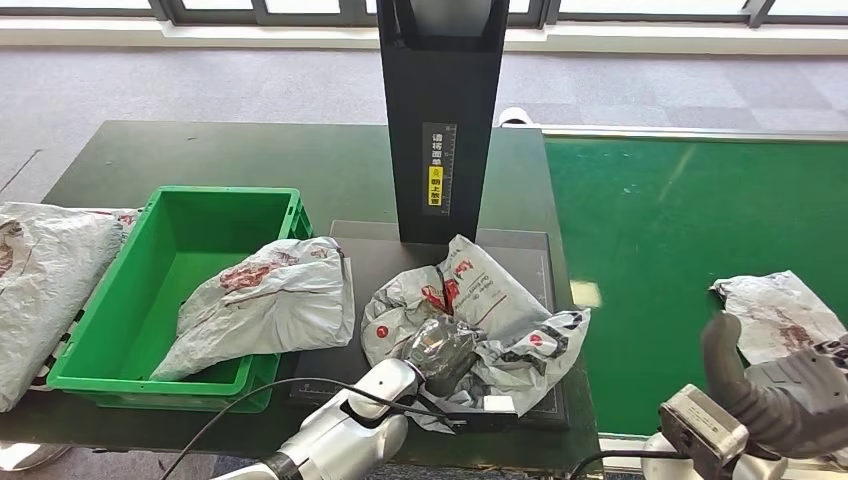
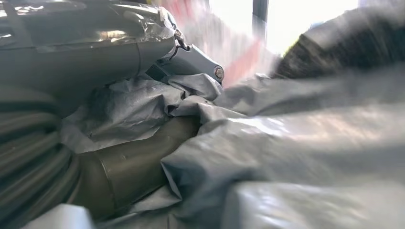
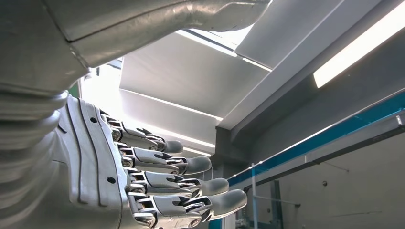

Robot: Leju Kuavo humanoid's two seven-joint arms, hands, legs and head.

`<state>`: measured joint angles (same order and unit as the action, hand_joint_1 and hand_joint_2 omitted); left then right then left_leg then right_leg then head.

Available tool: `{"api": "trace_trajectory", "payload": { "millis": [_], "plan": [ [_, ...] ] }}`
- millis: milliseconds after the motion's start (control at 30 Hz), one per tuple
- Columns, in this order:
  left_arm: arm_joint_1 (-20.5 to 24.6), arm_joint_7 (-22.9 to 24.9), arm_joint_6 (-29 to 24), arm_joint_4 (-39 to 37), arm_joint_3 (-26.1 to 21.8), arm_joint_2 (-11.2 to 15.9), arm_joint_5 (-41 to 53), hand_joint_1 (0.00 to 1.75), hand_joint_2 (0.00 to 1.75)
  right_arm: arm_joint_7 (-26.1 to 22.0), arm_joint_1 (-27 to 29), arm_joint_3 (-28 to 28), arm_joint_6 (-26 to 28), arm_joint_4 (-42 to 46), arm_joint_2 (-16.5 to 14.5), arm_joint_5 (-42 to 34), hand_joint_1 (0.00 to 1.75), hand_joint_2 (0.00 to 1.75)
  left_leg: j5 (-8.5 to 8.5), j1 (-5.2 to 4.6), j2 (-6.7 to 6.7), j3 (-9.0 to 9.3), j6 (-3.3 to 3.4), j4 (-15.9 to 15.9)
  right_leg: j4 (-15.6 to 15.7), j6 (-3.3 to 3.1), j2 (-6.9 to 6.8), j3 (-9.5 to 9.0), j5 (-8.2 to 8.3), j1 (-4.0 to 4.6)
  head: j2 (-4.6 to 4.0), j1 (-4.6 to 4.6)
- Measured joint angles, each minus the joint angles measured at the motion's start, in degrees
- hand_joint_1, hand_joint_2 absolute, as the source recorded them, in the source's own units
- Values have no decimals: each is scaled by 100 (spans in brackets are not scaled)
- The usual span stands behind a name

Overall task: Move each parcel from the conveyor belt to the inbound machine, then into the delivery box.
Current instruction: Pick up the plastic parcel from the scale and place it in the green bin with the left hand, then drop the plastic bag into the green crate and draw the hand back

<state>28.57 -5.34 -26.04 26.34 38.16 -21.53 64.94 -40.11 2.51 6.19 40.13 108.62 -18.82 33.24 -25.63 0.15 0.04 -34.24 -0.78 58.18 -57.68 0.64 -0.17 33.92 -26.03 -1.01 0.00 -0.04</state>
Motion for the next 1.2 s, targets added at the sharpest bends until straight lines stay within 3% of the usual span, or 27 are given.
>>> {"api": "trace_trajectory", "payload": {
  "millis": [100,200,333,567,867,1200],
  "plan": [
    [-29,17,-1043,435,-8,16,447,175,175,0,88,0,0,63,-1,19,0,175,0,0,-3,-4,0,0,0,0,-3,-1,0,0,0,0],
    [-253,31,-1374,1349,-113,69,1186,175,175,0,125,0,0,91,-5,65,0,175,-3,0,-2,-6,4,0,0,0,0,1,-1,0,0,0],
    [-614,-33,-1412,2649,-389,130,1813,175,175,0,127,0,0,93,-8,86,0,175,-6,0,-1,-8,5,-1,0,2,-1,2,-6,0,0,0],
    [-922,-280,-1413,3943,-747,204,2117,175,175,0,122,0,-2,79,-9,114,0,175,-5,1,-2,-7,5,-2,0,2,-5,-1,-7,1,0,0],
    [-1168,-482,-1413,5033,-1136,246,2185,175,175,0,118,0,-2,54,-9,126,0,175,-5,0,-2,-8,6,-2,0,2,-6,-2,-7,1,0,0],
    [-1362,-72,-1413,5443,-2630,290,1991,175,175,0,147,-3,-2,51,-12,133,0,175,-3,4,1,-3,4,-3,-1,0,-3,-2,-8,5,0,0]
  ]
}}
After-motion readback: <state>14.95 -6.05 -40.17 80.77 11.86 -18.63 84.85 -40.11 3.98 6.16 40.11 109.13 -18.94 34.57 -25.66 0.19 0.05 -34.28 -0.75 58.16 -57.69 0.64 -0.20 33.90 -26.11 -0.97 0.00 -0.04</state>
